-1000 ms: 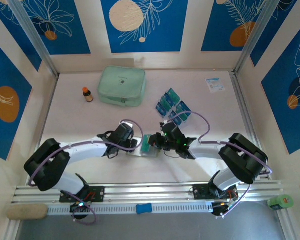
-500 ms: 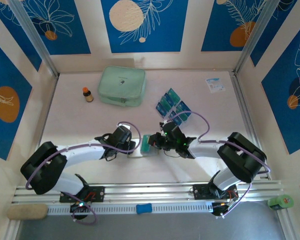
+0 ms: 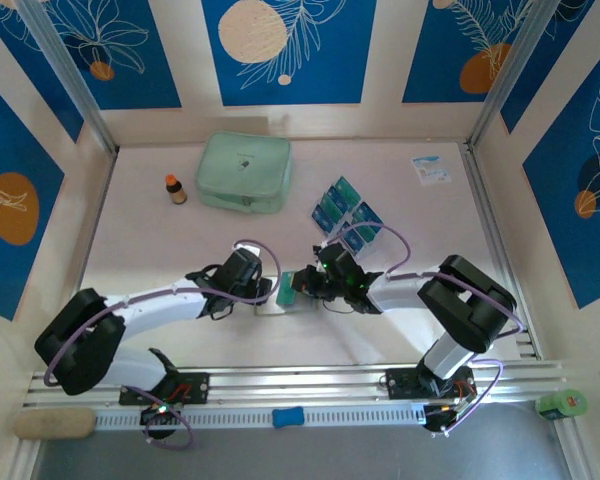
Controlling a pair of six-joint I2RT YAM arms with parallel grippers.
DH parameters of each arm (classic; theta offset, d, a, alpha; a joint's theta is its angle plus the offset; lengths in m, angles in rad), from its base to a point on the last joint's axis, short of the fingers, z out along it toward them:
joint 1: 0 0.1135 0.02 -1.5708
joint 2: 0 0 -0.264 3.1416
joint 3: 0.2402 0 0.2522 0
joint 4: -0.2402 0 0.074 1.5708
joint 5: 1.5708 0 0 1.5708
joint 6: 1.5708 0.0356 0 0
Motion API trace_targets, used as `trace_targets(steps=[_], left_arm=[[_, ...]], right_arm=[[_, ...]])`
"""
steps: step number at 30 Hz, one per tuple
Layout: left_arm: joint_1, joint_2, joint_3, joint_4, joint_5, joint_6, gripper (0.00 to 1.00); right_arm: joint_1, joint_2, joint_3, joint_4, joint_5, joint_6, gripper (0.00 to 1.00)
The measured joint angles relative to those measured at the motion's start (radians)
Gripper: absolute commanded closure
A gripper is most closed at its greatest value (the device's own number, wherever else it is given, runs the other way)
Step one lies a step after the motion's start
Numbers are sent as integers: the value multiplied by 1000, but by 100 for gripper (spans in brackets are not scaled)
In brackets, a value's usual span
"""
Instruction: Put the credit cards into the card holder
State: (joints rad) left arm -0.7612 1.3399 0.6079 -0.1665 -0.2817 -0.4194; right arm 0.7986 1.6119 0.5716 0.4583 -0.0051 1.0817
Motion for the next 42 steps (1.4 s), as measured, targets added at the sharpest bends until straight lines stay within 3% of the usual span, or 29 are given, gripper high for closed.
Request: trace_targets(steps=[12, 26, 42], left_arm=[[0, -41, -29, 9, 71, -89, 14], [0, 1, -74, 8, 64, -116, 15], [0, 4, -74, 4, 59, -122, 15]], right_arm=[[6, 4, 0, 26, -4, 0, 100], [-29, -89, -22, 26, -13, -9, 100], [-33, -88, -79, 60, -6, -8, 100]])
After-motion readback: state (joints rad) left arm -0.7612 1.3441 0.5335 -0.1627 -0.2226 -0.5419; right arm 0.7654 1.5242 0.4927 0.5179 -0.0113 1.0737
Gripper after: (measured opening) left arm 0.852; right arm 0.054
